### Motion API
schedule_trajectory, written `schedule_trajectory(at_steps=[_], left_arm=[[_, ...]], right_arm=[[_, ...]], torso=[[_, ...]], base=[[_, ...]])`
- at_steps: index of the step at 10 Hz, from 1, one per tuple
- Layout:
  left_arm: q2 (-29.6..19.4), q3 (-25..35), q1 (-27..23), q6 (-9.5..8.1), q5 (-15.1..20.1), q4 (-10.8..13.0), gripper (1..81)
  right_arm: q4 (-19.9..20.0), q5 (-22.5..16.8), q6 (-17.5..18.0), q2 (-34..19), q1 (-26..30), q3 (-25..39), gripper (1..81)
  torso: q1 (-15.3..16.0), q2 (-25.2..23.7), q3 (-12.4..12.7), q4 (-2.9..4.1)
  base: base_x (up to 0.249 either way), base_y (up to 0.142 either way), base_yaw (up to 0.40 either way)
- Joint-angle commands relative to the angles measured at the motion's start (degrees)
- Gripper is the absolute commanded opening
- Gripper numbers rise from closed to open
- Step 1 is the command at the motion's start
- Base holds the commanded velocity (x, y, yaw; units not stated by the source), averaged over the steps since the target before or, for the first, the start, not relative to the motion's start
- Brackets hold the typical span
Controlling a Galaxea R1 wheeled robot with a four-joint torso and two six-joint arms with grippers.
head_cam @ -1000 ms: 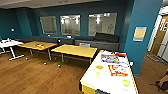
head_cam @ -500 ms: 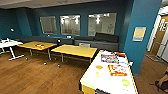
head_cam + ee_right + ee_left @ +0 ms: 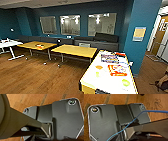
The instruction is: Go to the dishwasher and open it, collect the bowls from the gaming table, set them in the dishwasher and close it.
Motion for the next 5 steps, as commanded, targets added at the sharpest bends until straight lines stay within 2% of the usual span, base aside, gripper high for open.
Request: schedule_trajectory(at_steps=[1,5], left_arm=[[-0.1,0.6,-2.4,0.17,2.5,0.4,81.1],[-0.2,0.5,-2.5,0.17,2.6,0.4,81.1]], right_arm=[[-0.6,-2.3,-0.2,0.2,2.5,0.5,81.1],[-0.6,-2.3,-0.2,0.3,2.4,0.6,81.1]], torso=[[0.0,0.0,0.0,0.0],[0.0,0.0,0.0,0.0]], base=[[0.0,0.0,-0.256],[0.0,0.0,-0.354]])
